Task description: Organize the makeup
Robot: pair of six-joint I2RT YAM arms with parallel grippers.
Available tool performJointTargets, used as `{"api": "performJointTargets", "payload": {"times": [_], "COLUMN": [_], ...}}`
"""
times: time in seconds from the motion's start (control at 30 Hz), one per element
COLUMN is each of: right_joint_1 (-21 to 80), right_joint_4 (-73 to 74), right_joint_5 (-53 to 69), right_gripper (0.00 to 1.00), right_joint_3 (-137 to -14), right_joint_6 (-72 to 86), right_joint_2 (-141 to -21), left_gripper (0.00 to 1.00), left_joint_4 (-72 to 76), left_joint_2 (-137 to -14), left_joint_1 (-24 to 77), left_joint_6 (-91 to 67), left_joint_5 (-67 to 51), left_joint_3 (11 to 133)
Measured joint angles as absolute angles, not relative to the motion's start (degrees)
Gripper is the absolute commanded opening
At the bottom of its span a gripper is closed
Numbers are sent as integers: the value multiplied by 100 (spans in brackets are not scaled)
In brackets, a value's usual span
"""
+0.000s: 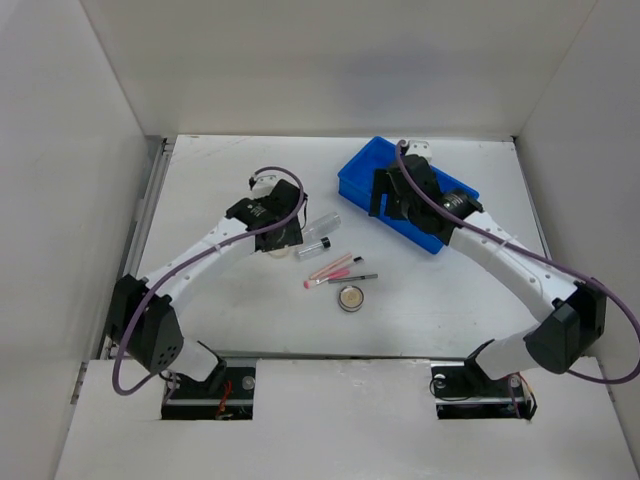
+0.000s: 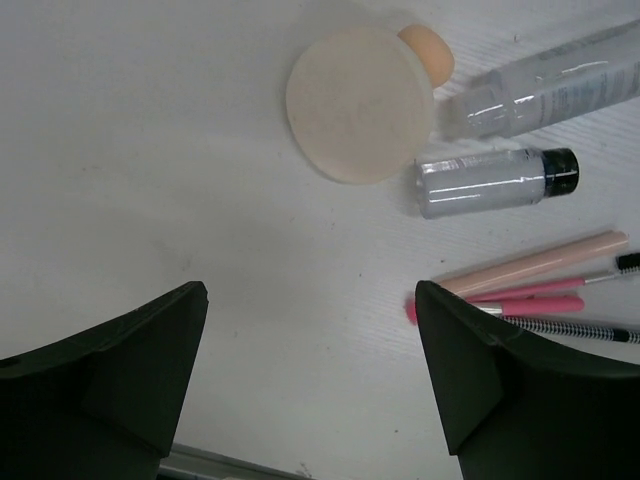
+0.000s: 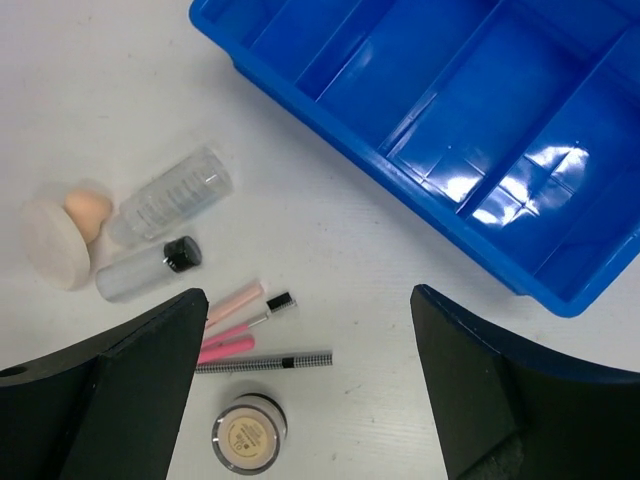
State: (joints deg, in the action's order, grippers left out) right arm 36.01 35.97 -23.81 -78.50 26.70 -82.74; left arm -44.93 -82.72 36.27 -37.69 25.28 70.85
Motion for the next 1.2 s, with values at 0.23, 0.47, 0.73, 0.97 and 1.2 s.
{"api": "performJointTargets", "payload": {"times": [0.23, 0.47, 0.73, 0.97, 1.2], "right_joint_1": [3601, 3601, 3601, 3601, 3601], "right_joint_4": [3531, 3538, 3555, 3555, 3559], "right_joint_5": [-2102, -2032, -2025, -2032, -2056], "right_gripper": [88, 88, 90, 90, 90], "right_joint_3": [-7773, -7620, -7599, -7599, -7599], "right_joint_6": [2683, 2683, 2683, 2683, 2683], "right_joint_2": [-8176, -8055, -8009, -8009, -8009], "left_gripper": [69, 59, 53, 34, 0], "left_joint_4": [-4108, -3990, -3988, -3981, -4010], "left_joint_2": [-9220, -10394, -10648, -10868, -10860], "left_joint_1": [3625, 3625, 3548, 3492, 3479], "left_joint_6": [-4263, -4362, -4383, -4372, -4313], "left_joint_5": [2530, 2622, 2679, 2749, 2792], "left_joint_3": [7223, 8001, 8073, 8073, 8075]}}
